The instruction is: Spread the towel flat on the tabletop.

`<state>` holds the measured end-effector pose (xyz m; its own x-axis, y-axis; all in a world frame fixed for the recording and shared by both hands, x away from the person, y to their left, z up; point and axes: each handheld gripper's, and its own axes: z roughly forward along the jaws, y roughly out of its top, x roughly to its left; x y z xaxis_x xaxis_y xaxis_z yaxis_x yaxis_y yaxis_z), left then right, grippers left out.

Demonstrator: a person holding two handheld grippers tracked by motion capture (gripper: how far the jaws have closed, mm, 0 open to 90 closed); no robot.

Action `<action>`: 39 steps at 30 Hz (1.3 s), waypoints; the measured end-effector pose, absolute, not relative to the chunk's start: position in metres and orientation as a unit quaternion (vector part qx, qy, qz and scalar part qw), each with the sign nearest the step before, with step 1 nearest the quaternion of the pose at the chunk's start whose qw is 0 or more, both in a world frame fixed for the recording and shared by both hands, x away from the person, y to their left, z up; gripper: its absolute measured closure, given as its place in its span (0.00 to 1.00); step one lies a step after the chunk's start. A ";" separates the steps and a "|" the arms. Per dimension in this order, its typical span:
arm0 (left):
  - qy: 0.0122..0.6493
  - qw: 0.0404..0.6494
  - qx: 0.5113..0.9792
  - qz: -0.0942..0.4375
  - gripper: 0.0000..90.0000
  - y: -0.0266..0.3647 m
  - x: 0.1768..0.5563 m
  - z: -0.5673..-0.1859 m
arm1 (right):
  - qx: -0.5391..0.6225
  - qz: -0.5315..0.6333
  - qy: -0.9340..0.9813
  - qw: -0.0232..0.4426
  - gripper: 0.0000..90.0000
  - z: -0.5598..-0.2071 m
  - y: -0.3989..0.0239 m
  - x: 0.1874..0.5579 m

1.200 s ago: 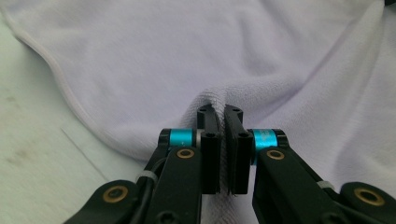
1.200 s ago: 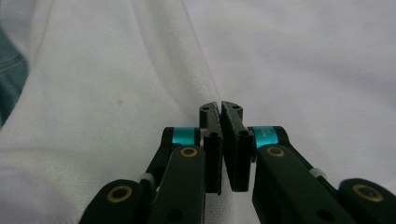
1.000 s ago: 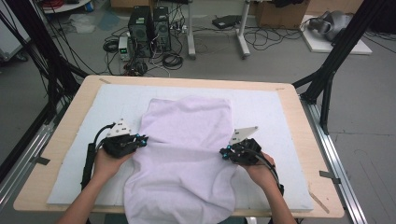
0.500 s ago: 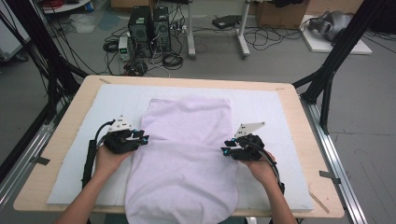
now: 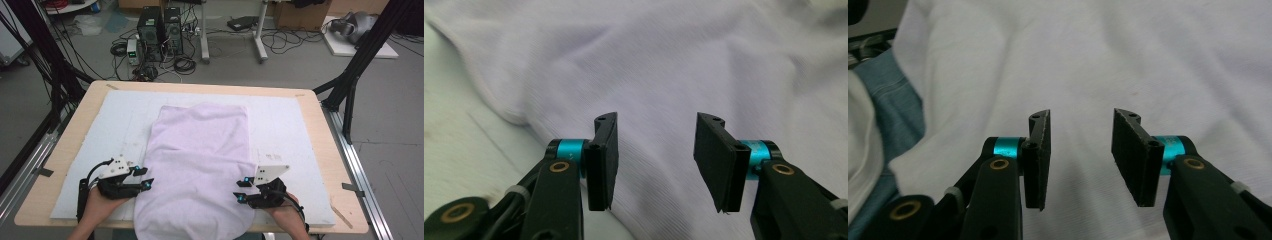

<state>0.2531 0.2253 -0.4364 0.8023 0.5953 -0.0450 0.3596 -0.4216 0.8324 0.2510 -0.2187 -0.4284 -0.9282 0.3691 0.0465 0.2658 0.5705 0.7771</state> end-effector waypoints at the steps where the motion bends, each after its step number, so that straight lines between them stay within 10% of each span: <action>1: 0.276 0.447 0.841 0.127 0.58 0.222 0.248 -0.439 | 0.177 0.426 0.885 0.058 0.66 -0.430 -0.218 0.250; 11: 0.259 0.428 0.858 0.113 0.96 0.218 0.236 -0.449 | 0.171 0.416 0.892 0.042 0.97 -0.449 -0.211 0.243; 28: 0.241 0.460 0.849 0.094 0.97 0.239 0.183 -0.426 | 0.132 0.452 0.882 -0.001 0.97 -0.424 -0.219 0.194; 39: 0.257 0.447 0.847 0.126 0.75 0.229 0.226 -0.434 | 0.157 0.425 0.890 0.046 0.71 -0.426 -0.206 0.237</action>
